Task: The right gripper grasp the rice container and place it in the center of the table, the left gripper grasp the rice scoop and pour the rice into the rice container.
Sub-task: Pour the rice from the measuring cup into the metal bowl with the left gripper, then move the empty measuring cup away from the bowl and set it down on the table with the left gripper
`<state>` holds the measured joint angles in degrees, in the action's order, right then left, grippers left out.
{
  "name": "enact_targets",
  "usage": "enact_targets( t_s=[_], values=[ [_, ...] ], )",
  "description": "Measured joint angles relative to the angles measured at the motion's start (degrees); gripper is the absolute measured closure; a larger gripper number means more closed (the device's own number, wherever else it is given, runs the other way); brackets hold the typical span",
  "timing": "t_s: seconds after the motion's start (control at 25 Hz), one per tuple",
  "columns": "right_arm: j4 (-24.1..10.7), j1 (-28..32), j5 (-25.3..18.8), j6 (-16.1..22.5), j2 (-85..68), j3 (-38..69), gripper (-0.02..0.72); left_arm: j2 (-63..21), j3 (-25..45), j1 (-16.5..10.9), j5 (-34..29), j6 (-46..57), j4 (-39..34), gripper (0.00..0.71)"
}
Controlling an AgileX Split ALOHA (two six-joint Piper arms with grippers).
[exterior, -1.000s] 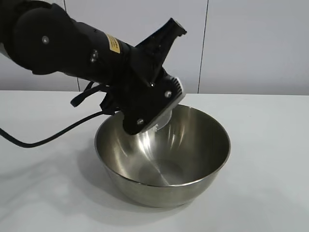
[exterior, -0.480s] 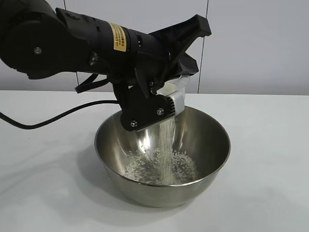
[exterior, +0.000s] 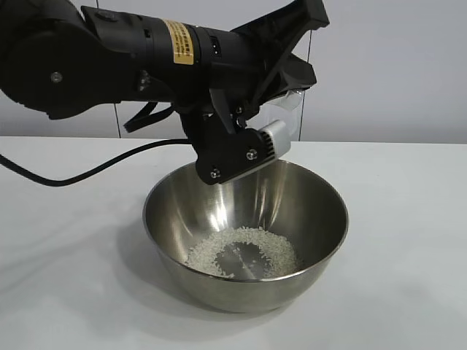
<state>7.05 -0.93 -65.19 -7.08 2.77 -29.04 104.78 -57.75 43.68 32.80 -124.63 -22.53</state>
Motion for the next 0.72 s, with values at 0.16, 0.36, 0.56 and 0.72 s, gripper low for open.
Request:
enact_targets(
  t_s=[0.16,0.36,0.56,0.72],
  values=[
    [0.0,0.0,0.0,0.0,0.0,0.0,0.042,0.0,0.1,0.0,0.2,2.8,0.6,0.704],
    [0.0,0.0,0.0,0.0,0.0,0.0,0.042,0.0,4.4,0.2,8.7,20.1,3.7,0.704],
    [0.0,0.0,0.0,0.0,0.0,0.0,0.042,0.0,9.1,1.3,22.5,42.8,12.2,0.704],
    [0.0,0.0,0.0,0.0,0.0,0.0,0.042,0.0,10.2,2.7,30.7,56.0,27.7,0.704]
  ],
)
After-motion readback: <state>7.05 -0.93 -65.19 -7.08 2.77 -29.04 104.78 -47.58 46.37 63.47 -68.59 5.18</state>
